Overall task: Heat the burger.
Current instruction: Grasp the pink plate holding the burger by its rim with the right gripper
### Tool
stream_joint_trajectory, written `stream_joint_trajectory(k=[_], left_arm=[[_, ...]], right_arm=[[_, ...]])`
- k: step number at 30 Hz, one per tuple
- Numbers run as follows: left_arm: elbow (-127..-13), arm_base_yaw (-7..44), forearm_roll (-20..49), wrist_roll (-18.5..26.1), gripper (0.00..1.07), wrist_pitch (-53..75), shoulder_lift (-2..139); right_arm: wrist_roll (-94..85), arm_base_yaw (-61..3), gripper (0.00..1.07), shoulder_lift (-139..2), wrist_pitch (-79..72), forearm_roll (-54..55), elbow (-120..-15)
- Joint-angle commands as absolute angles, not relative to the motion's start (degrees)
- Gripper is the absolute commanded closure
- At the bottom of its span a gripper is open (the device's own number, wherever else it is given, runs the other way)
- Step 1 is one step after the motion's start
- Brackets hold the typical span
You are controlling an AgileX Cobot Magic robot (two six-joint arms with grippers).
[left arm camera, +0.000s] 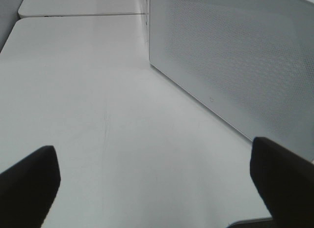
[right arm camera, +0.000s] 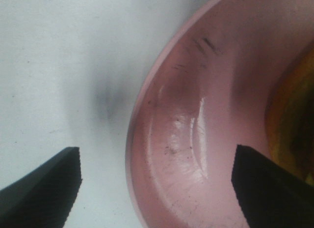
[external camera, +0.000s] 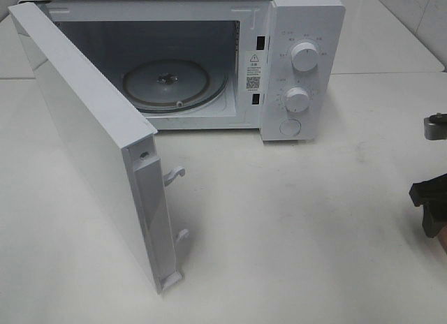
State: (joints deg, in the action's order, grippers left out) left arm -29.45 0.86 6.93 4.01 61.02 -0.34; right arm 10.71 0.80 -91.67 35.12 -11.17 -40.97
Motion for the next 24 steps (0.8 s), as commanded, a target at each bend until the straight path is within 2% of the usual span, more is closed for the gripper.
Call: stream_joint_trajectory(k=[1, 18, 22, 24], left_arm=[[-29.5, 0.9, 7.2, 3.8, 0.09, 61.1, -0.6], [-29.5, 0.9, 7.2, 3.8, 0.09, 61.1, -0.6], [-29.5, 0.9, 7.2, 3.8, 0.09, 61.1, -0.6], [-29.5, 0.9, 7.2, 3.8, 0.09, 61.1, -0.6]], right_arm=[[11.8, 1.3, 0.26, -92.6, 33.3, -11.6, -40.0], [13.5, 1.3, 0.29, -98.5, 29.6, -13.1, -38.8], [13.9, 1.3, 0.35, -98.5, 29.9, -13.9, -38.8], [15.9, 1.3, 0.47, -98.5, 30.1, -15.6, -38.8]])
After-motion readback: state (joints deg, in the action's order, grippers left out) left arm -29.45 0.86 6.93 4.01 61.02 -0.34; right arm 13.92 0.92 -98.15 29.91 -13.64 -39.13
